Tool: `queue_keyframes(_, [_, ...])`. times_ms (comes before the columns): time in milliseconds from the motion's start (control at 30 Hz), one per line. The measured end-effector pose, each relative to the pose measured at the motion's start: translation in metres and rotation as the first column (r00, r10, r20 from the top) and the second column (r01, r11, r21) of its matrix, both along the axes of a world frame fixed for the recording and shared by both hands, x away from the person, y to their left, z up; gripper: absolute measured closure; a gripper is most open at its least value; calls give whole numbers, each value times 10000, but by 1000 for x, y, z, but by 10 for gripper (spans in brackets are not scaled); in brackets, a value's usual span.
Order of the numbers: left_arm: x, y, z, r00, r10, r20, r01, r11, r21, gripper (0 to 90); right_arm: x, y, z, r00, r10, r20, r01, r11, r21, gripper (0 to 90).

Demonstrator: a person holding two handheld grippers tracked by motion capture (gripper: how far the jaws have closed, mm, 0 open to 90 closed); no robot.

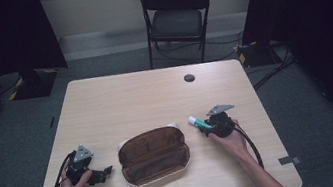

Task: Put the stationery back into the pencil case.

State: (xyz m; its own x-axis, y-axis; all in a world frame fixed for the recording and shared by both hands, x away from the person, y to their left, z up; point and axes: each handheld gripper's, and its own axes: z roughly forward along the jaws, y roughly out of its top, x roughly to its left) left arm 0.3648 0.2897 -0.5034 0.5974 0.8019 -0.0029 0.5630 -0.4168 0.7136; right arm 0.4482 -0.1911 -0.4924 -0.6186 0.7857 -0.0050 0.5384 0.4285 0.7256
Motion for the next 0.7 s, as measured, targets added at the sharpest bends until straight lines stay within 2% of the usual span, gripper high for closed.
queue_keyframes(467, [-1,0,0,10000,33,-25,-33,10000,-11,0,-4,3,2,9998,-193,-50,193,9997,-147,662])
queue_keyframes(700, [-2,0,0,10000,27,-6,-27,10000,24,0,-8,-3,9,9995,-326,-1,326,9992,241,662])
